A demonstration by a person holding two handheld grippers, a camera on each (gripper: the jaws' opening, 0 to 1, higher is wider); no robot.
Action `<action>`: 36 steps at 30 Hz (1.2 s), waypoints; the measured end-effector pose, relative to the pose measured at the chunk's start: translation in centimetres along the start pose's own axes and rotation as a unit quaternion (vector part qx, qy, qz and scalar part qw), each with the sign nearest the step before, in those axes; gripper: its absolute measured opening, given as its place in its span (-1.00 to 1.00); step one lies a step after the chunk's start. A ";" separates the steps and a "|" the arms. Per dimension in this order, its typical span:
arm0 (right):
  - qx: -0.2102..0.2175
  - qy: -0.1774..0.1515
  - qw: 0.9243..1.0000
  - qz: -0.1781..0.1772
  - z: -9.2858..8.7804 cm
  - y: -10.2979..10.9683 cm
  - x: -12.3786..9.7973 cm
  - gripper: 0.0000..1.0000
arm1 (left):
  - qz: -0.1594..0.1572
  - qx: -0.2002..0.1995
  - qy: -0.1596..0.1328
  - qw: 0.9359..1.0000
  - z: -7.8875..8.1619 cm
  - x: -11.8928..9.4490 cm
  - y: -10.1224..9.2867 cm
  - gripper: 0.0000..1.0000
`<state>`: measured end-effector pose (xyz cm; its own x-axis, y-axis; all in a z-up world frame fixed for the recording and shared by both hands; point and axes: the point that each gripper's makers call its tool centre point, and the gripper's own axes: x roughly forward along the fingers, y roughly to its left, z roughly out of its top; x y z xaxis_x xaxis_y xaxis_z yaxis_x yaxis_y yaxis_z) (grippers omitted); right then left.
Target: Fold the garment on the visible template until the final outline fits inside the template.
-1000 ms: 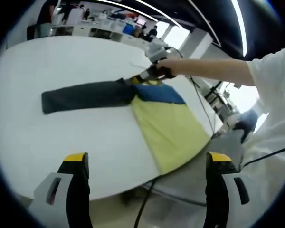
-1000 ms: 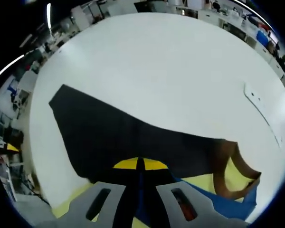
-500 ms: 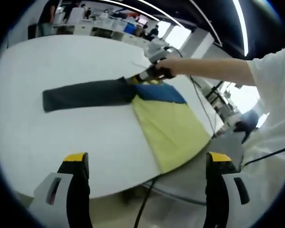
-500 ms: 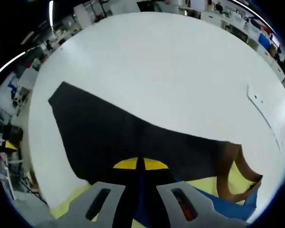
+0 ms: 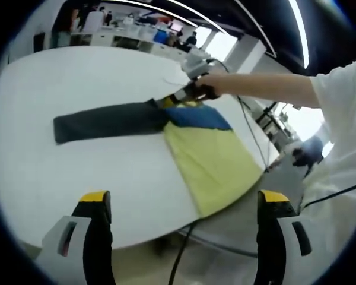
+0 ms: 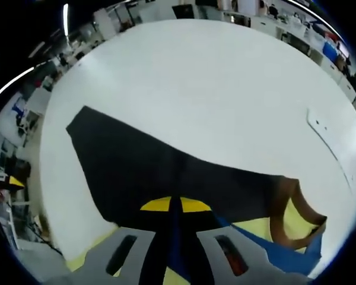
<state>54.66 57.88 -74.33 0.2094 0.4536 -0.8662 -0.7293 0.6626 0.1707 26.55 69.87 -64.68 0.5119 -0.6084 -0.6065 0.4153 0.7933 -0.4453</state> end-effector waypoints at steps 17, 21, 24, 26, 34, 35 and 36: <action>-0.020 -0.031 0.999 0.001 -2.3 0.5 -5.3 -0.63 | -0.022 0.040 0.000 0.999 1.5 0.3 -2.7 0.99; -0.008 -0.044 0.999 -0.010 -2.8 -0.4 -6.8 -0.53 | -0.024 0.049 0.001 0.999 2.0 0.4 -3.3 0.99; -0.003 -0.049 0.999 -0.014 -3.3 -0.7 -7.6 -0.47 | -0.025 0.055 0.001 0.998 2.3 0.2 -3.6 0.99; 0.000 -0.054 0.998 -0.016 -3.8 -0.8 -8.1 -0.44 | -0.025 0.058 0.002 0.998 2.4 0.2 -3.8 0.99; 0.007 -0.072 0.997 -0.006 -5.3 -0.3 -10.2 -0.21 | -0.021 0.065 0.008 0.998 2.8 0.3 -4.3 0.99; 0.009 -0.075 0.997 -0.001 -5.4 -0.1 -10.7 -0.16 | -0.021 0.066 0.008 0.998 2.9 0.3 -4.4 0.99; 0.008 -0.078 0.997 0.003 -5.7 0.2 -11.1 -0.10 | -0.021 0.068 0.008 0.997 3.0 0.4 -4.5 0.99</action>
<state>48.50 49.56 -67.36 0.3045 0.5439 -0.7819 -0.7202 0.6687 0.1847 27.17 66.05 -60.91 0.4799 -0.6403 -0.5998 0.5349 0.7554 -0.3785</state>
